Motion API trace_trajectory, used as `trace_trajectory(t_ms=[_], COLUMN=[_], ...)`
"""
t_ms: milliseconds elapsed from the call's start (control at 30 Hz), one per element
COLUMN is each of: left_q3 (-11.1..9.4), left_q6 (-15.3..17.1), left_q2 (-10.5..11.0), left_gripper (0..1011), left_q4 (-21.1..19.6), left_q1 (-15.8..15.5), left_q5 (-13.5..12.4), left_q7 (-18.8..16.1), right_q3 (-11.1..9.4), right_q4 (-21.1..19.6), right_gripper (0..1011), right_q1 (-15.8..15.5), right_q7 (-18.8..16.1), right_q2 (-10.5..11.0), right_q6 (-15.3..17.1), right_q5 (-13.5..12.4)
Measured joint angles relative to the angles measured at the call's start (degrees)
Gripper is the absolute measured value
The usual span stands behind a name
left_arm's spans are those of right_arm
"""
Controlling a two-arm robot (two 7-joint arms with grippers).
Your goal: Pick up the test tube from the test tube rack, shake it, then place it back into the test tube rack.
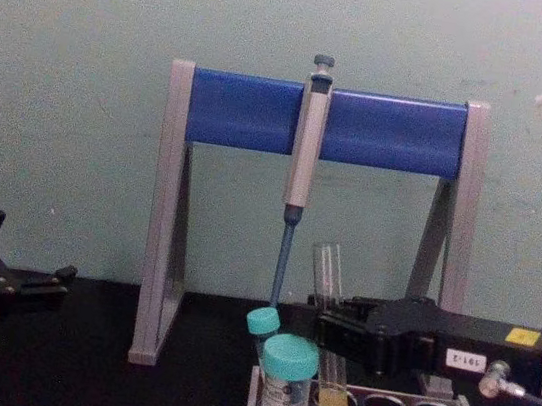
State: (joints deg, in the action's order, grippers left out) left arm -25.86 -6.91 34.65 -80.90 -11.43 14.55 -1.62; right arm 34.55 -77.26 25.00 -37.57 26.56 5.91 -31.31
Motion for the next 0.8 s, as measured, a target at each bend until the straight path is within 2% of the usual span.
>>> trace_trajectory(t_ms=[133, 367, 567, 800], left_q3=[0.0, 0.0, 0.0, 0.0], left_q6=[0.0, 0.0, 0.0, 0.0], left_q2=[0.0, 0.0, 0.0, 0.0], left_gripper=[1001, 1001, 1001, 1001], left_q4=[0.0, 0.0, 0.0, 0.0], left_q1=[0.0, 0.0, 0.0, 0.0], left_q5=[0.0, 0.0, 0.0, 0.0], left_q7=[0.0, 0.0, 0.0, 0.0], right_q3=[0.0, -0.6, -1.7, -3.3], right_q4=[0.0, -1.1, -2.5, -4.2], right_gripper=[227, 227, 227, 227], right_q1=[-0.1, -1.2, -3.3, -5.5], right_q7=[0.0, 0.0, -0.4, -0.2], right_q2=[0.0, 0.4, 0.8, 1.3], right_q6=[-0.3, -3.6, -7.2, -9.2], right_q5=[0.0, 0.4, 0.4, -0.1])
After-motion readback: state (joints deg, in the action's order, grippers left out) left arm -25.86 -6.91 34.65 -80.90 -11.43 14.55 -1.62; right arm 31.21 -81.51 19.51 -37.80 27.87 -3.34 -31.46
